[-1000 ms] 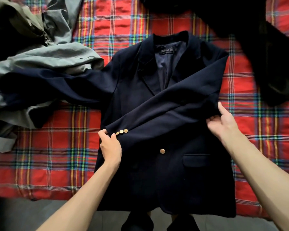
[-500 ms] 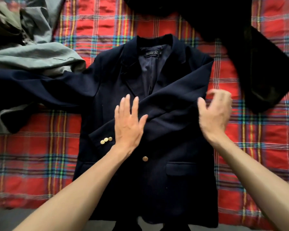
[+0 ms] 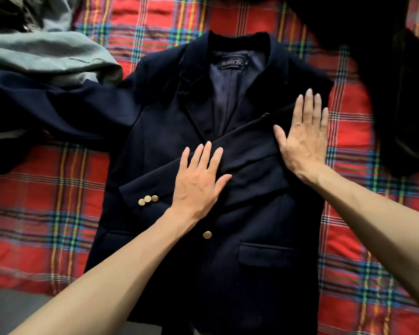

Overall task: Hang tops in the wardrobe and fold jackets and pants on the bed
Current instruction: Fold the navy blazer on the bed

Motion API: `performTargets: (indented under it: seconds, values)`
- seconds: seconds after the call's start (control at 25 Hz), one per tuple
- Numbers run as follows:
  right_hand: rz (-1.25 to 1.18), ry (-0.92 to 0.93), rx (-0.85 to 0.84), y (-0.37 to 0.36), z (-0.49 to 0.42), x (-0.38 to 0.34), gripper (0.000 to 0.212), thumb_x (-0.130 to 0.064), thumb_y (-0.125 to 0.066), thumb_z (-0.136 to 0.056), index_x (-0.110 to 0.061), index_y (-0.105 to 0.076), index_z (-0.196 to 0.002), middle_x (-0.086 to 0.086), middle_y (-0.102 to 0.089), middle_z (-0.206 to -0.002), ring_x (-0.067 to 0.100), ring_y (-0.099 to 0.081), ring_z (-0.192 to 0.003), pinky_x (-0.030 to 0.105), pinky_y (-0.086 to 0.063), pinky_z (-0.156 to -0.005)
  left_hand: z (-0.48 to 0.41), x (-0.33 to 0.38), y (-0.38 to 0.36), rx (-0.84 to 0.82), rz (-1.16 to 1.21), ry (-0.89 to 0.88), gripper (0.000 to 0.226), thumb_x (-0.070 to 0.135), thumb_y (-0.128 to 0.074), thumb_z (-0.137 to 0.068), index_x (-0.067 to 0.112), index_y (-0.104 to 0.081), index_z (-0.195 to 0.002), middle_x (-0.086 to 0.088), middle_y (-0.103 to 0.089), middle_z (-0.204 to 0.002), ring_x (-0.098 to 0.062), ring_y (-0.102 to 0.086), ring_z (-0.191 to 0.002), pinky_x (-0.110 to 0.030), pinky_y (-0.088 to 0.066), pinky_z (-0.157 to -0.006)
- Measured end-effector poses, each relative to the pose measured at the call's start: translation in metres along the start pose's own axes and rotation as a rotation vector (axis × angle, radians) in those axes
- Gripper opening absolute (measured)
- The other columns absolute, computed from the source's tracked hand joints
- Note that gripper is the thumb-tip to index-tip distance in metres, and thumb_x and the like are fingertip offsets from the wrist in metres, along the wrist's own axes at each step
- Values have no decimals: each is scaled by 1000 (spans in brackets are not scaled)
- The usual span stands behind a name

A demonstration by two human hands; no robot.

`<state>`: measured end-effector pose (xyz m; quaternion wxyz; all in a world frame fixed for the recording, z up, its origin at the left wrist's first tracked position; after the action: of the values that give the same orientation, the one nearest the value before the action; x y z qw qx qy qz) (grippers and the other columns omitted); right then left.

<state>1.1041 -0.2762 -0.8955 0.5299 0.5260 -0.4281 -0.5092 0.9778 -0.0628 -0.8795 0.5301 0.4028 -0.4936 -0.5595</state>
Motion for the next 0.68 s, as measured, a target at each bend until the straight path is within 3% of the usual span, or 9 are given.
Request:
performTargets:
  seconds: [0.12, 0.24, 0.4, 0.6, 0.68]
  values:
    - [31, 66, 9, 7, 15, -22, 81, -48, -45, -95, -4, -14, -155, 23, -4, -162, 38, -2, -150, 48, -3, -122, 20, -50, 19, 120, 20, 147, 65, 51, -40, -98, 9, -39, -148, -16, -36, -154, -32, -32, -144, -51, -17, -119]
    - [107, 47, -36, -11, 23, -27, 80, -56, -35, -94, -8, -16, -155, 27, -9, -159, 45, -6, -148, 57, -9, -120, 57, -92, -10, 6, -22, 256, 72, 54, -30, -97, 9, -26, -153, -18, -19, -161, -33, -16, -149, -53, -19, -119]
    - [87, -92, -55, -8, 23, -25, 78, -54, -35, -95, -7, -17, -154, 28, -10, -159, 44, -7, -148, 60, -12, -118, 70, -102, -36, -47, 8, 224, 73, 52, -28, -97, 9, -19, -154, -18, -13, -162, -33, -11, -150, -53, -18, -119]
    - [-17, 315, -69, -8, 72, -126, 69, -53, -32, -95, -19, -25, -154, 16, -14, -162, 39, -10, -149, 57, -12, -119, 70, -104, -37, -55, 11, 190, 73, 52, -28, -97, 8, -19, -154, -19, -13, -162, -33, -10, -150, -53, -14, -120]
    - [27, 344, -132, -23, 80, -134, 66, -54, -26, -97, -24, -23, -155, 11, -14, -163, 36, -9, -150, 57, -13, -118, 72, -106, -39, -64, 8, 171, 74, 53, -27, -96, 8, -16, -155, -18, -10, -162, -33, -7, -151, -53, -11, -121]
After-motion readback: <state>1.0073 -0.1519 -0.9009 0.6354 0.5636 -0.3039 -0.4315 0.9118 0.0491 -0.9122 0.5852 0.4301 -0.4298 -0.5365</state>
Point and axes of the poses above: each hand's wrist, its own z-axis away from the middle knuckle, its own y-axis out of the back of the hand, x = y × z, the point moved 8 cm from there along -z, towards the middle knuckle
